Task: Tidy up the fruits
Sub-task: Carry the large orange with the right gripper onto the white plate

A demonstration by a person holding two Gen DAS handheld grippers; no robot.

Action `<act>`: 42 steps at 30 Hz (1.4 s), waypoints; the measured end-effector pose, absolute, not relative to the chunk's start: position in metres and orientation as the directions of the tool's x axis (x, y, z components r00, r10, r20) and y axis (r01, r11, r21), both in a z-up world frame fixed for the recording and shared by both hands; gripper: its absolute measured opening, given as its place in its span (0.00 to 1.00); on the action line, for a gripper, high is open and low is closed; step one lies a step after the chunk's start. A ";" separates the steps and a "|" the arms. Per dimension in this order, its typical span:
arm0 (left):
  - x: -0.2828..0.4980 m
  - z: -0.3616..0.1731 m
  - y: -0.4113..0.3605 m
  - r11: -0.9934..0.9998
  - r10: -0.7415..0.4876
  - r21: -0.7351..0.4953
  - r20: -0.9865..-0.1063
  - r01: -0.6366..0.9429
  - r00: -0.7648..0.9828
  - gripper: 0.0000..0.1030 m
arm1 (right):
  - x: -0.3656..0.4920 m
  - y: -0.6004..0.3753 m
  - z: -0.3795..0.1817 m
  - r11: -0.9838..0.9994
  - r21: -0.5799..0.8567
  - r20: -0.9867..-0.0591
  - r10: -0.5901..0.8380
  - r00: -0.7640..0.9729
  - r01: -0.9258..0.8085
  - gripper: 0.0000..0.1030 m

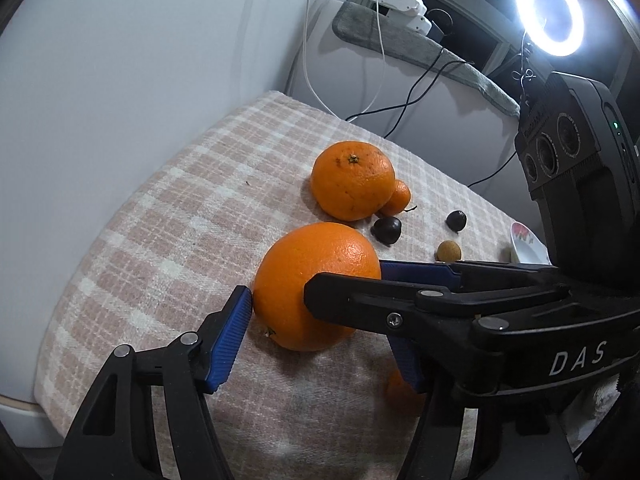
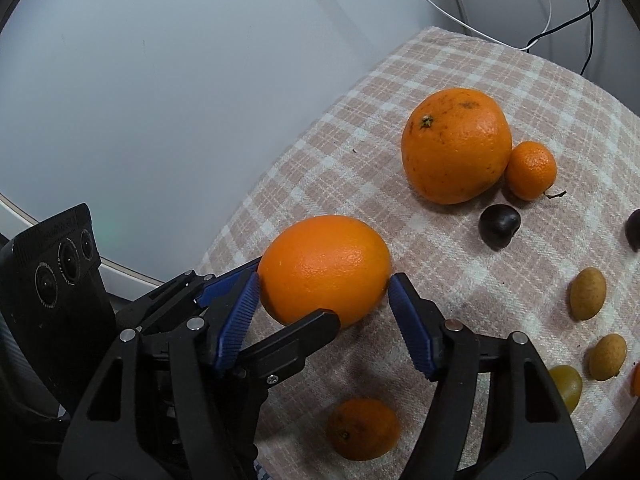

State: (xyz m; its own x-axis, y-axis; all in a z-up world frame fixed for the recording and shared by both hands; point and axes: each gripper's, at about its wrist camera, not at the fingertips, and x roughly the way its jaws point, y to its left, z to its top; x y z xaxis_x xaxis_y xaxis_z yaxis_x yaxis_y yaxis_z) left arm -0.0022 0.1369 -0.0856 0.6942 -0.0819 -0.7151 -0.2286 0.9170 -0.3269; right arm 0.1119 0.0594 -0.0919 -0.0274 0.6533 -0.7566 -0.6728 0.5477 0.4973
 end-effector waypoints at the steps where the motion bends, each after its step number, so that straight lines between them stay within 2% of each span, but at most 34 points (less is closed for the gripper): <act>1: -0.002 -0.085 0.136 0.918 -0.078 -0.323 -0.716 -0.231 0.693 0.63 | 0.112 0.060 -0.092 0.548 0.497 -0.756 0.654 -0.026 -0.673 0.68; 19: 0.003 -0.059 0.106 0.944 -0.068 -0.282 -0.680 -0.174 0.730 0.62 | 0.108 0.023 -0.062 0.568 0.479 -0.728 0.683 0.057 -0.670 0.66; 42: 0.068 -0.029 -0.029 0.958 -0.242 -0.278 -0.630 0.077 0.737 0.62 | 0.143 -0.146 -0.024 0.712 0.464 -0.694 0.662 0.283 -0.527 0.65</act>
